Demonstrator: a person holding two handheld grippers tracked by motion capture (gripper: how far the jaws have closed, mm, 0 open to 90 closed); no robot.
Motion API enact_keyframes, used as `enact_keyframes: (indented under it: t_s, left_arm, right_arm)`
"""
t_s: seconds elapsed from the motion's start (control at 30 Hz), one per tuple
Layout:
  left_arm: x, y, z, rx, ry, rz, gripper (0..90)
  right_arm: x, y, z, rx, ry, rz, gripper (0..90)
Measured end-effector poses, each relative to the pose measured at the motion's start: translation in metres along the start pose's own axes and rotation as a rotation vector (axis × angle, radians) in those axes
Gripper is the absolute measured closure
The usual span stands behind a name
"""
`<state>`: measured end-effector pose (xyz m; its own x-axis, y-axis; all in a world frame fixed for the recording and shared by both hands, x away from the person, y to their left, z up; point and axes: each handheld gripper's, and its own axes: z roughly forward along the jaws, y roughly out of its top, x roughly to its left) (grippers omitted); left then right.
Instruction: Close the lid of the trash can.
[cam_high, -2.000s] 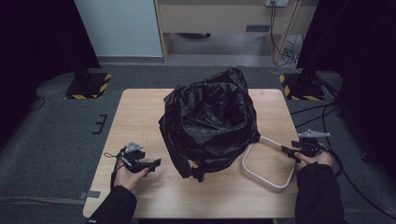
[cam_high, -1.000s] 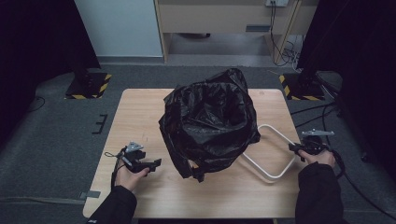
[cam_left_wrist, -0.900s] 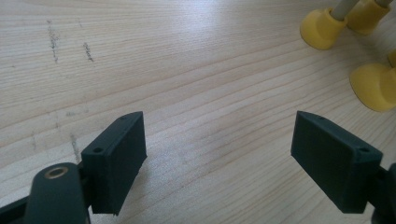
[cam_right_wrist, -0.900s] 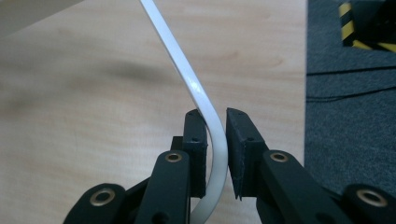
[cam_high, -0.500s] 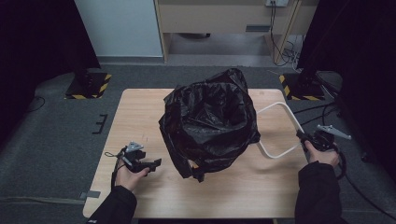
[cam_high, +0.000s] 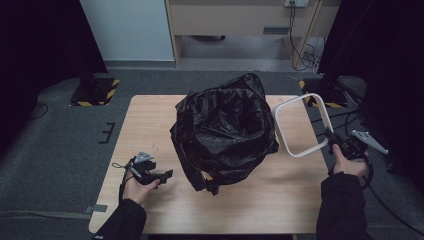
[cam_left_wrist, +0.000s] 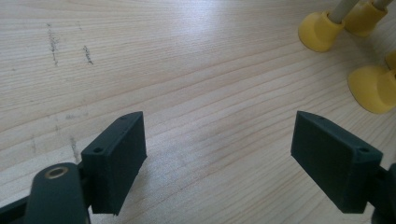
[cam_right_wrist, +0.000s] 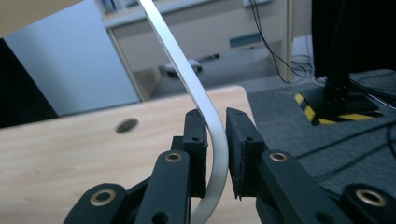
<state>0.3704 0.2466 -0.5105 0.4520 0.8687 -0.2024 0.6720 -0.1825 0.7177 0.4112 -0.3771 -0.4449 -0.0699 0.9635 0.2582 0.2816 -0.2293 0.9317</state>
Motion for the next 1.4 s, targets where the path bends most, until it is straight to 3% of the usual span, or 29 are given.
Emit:
enact_keyframes:
  t_s: [0.3, 0.73, 0.77, 0.87, 1.03, 1.23, 1.33, 1.4]
  left_arm:
    - [0.000, 0.001, -0.001, -0.007, 0.000, 0.000, 17.3]
    - [0.000, 0.001, -0.002, -0.014, 0.000, -0.002, 17.4]
    - [0.000, 0.001, -0.002, -0.017, 0.000, -0.003, 17.4]
    - [0.001, 0.001, -0.003, -0.017, 0.003, -0.005, 17.5]
    - [0.002, 0.002, -0.005, -0.029, 0.006, -0.011, 18.1]
    - [0.003, 0.002, -0.007, -0.037, 0.009, -0.013, 18.4]
    - [0.003, 0.003, -0.008, -0.046, 0.010, -0.015, 18.6]
    - [0.003, 0.003, -0.008, -0.049, 0.011, -0.015, 18.7]
  right_arm:
    - [0.012, 0.020, -0.009, -0.110, 0.083, 0.019, 79.1]
    - [0.033, 0.057, -0.027, -0.239, 0.251, 0.037, 79.6]
    - [0.039, 0.065, -0.031, -0.258, 0.291, 0.031, 79.7]
    - [0.051, 0.075, -0.033, -0.272, 0.354, 0.013, 79.8]
    - [0.079, 0.096, -0.032, -0.280, 0.487, -0.022, 80.1]
    - [0.112, 0.121, -0.024, -0.235, 0.613, -0.052, 80.3]
    - [0.127, 0.128, -0.018, -0.196, 0.668, -0.081, 80.3]
    - [0.132, 0.130, -0.016, -0.181, 0.677, -0.093, 80.3]
